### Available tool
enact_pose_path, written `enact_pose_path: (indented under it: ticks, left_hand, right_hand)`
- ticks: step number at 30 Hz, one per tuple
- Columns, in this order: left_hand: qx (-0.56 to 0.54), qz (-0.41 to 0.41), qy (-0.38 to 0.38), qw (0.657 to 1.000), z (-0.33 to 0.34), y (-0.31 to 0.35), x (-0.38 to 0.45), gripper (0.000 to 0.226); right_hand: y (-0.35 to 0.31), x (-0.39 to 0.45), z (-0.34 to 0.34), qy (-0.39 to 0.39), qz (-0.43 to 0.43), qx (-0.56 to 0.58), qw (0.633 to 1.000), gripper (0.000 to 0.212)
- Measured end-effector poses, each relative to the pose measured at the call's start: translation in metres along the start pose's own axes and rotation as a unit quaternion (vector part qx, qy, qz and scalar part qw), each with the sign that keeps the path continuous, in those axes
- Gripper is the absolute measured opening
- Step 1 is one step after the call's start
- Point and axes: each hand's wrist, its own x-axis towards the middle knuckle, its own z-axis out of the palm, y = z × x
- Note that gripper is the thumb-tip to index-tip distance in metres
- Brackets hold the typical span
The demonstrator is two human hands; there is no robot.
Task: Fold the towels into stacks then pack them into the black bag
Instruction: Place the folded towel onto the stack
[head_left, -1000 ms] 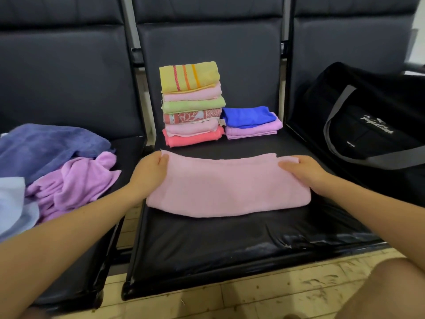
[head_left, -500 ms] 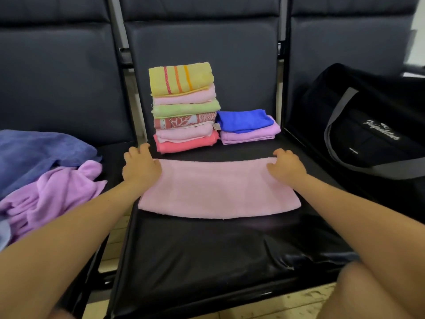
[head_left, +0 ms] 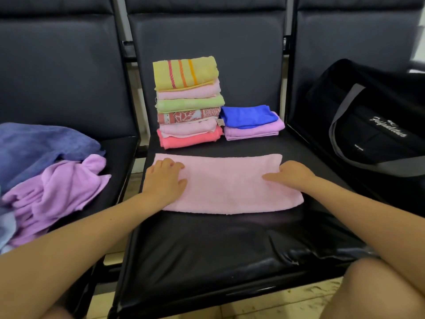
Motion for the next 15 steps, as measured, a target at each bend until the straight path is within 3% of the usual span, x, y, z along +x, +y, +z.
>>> enact_pose_path:
  ticks: [2, 4, 7, 10, 12, 15]
  left_hand:
    - [-0.011, -0.009, 0.005, 1.0, -0.003, -0.002, 0.001, 0.046]
    - [-0.002, -0.021, 0.0, 1.0, -0.006, -0.004, 0.003, 0.044]
    - [-0.035, -0.033, -0.011, 0.999, -0.007, -0.006, 0.004, 0.037]
    - [-0.095, -0.009, -0.006, 0.995, -0.006, -0.005, 0.002, 0.035]
    - [-0.105, -0.002, -0.005, 0.994, -0.006, -0.005, 0.0, 0.034]
    - [-0.102, 0.0, -0.002, 0.995, -0.005, -0.008, -0.002, 0.033]
  right_hand:
    - [0.003, -0.004, 0.002, -0.028, 0.008, 0.185, 0.982, 0.029]
    - [0.002, -0.006, -0.001, -0.02, 0.041, 0.307, 0.951, 0.033]
    - [-0.01, -0.008, -0.007, 0.016, 0.085, 0.435, 0.896, 0.044]
    - [-0.037, -0.012, -0.008, 0.007, 0.083, 0.514, 0.854, 0.042]
    - [-0.055, -0.015, -0.003, -0.003, 0.051, 0.504, 0.862, 0.034]
    - [-0.083, -0.024, 0.009, -0.015, -0.05, 0.424, 0.904, 0.013]
